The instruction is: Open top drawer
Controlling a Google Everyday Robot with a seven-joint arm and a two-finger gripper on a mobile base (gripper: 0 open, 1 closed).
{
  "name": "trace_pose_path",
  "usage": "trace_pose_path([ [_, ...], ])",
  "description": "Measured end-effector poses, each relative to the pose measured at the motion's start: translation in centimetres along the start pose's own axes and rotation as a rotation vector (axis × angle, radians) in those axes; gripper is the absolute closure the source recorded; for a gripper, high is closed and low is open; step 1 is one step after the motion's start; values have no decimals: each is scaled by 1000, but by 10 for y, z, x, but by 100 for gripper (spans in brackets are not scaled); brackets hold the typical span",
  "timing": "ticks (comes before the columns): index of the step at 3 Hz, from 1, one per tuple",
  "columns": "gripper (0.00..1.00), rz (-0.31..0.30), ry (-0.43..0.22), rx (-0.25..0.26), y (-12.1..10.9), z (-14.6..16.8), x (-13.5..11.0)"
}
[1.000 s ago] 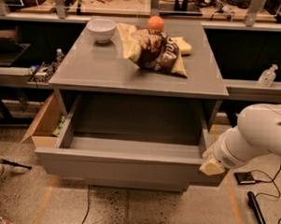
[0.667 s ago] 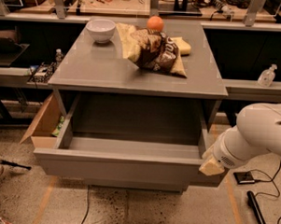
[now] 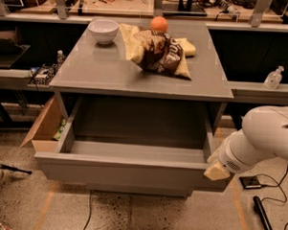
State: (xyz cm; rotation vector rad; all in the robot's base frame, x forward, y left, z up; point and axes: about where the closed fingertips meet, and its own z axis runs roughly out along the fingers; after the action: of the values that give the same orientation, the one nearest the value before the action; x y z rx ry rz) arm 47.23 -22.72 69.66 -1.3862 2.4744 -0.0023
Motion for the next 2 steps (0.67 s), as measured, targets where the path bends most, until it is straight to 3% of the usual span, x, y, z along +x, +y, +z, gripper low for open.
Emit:
trace_pose_path([
  [2, 13, -5, -6, 2, -4, -1, -1],
])
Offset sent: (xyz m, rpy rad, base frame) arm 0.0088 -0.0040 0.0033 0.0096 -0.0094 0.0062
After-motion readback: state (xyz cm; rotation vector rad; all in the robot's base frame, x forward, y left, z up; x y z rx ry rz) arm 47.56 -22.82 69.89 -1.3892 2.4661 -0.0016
